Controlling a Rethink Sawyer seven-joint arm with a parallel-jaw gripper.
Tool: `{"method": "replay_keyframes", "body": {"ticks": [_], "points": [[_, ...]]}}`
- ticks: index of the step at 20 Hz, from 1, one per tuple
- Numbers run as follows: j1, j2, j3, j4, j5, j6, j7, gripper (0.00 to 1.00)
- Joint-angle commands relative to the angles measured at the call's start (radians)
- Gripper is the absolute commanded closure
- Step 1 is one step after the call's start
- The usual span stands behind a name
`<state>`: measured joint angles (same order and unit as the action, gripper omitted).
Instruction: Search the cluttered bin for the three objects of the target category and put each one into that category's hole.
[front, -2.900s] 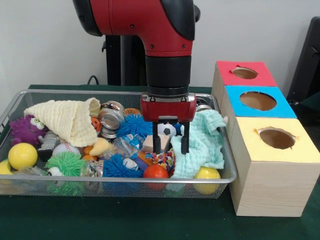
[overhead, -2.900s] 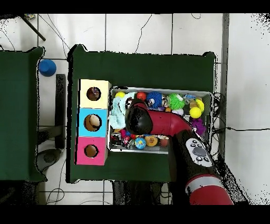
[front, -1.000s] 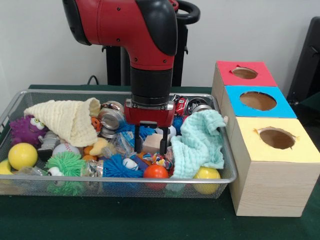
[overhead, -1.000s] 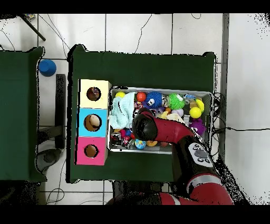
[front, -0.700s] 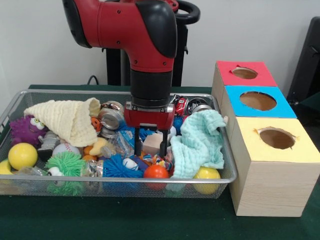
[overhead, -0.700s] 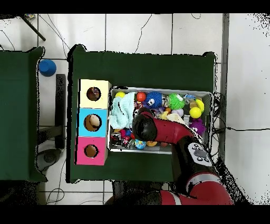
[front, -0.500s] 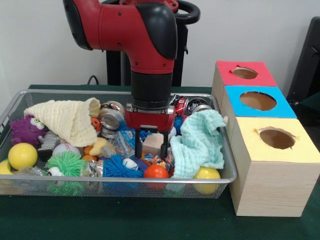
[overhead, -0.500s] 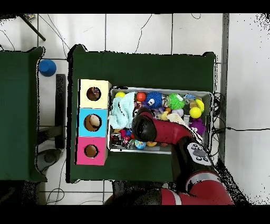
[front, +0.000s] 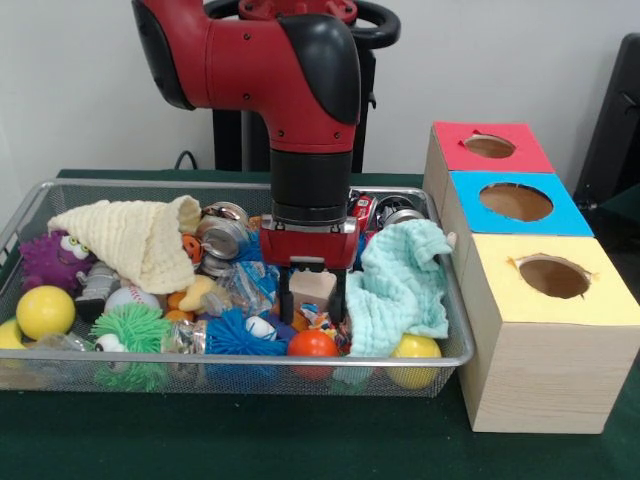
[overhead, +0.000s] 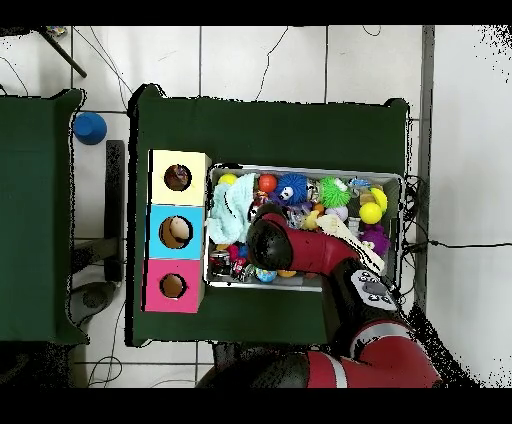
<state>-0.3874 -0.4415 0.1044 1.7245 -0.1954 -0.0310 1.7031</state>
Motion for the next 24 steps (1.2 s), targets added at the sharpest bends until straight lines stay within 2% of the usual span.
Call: {"method": "replay_keyframes", "body": {"ticks": [1,15,16,24], "points": [[-0.037,0.028,0.109,0.068,0.036,-0.07,0.232,0.0],[-0.034,0.027,0.117,0.061,0.051,-0.071,0.214,0.0],[-0.039,0.027,0.123,0.068,0.062,-0.057,0.219,1.0],[-0.041,0.033,0.125,0.054,0.034,-0.104,0.209,1.0]]}}
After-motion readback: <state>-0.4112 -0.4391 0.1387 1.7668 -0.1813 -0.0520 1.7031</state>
